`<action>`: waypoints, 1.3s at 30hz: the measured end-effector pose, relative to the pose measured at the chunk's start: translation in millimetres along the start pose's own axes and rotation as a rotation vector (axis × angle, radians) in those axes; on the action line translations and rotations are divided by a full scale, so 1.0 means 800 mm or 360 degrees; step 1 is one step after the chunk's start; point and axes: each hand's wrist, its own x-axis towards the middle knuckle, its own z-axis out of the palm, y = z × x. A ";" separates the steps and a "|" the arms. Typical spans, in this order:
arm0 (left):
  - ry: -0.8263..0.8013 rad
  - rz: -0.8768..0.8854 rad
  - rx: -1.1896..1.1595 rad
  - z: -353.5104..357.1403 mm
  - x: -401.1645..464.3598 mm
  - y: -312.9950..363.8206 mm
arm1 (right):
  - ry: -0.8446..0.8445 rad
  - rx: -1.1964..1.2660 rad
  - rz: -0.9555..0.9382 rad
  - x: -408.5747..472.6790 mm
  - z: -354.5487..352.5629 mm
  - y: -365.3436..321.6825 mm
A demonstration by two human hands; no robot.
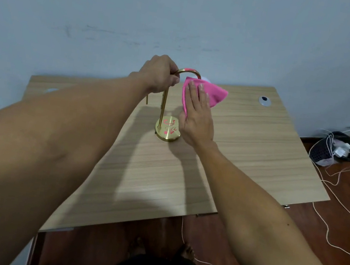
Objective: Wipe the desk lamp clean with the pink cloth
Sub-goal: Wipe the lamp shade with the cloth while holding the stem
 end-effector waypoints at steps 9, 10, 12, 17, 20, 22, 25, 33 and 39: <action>-0.0009 -0.0005 -0.0007 0.000 -0.001 0.000 | -0.0121 -0.0230 -0.0372 -0.030 -0.020 0.053; -0.0009 -0.0007 -0.0012 0.000 -0.001 0.001 | -0.0107 -0.0206 -0.0330 -0.023 -0.021 0.049; -0.0006 -0.0006 -0.0007 0.000 -0.003 0.002 | -0.0128 -0.0234 -0.0321 -0.009 -0.019 0.039; 0.0000 -0.0011 0.0003 0.001 -0.004 0.002 | -0.0294 -0.0491 -0.0550 -0.027 -0.007 0.050; 0.0005 -0.0017 -0.0008 0.000 -0.004 0.002 | -0.0263 -0.0425 -0.0577 -0.045 -0.019 0.069; 0.0002 -0.0017 0.0002 0.000 -0.004 0.002 | -0.0220 -0.0313 -0.0550 -0.039 -0.027 0.070; -0.0008 -0.0003 0.0018 -0.001 -0.003 0.002 | -0.0242 -0.0292 -0.0601 -0.019 -0.020 0.059; -0.0008 -0.0017 0.0001 0.000 -0.004 0.002 | -0.0598 -0.0252 -0.0492 -0.063 -0.012 0.097; -0.0025 -0.0051 -0.0008 0.000 -0.004 0.003 | -0.0199 0.0958 0.1659 -0.039 -0.045 0.110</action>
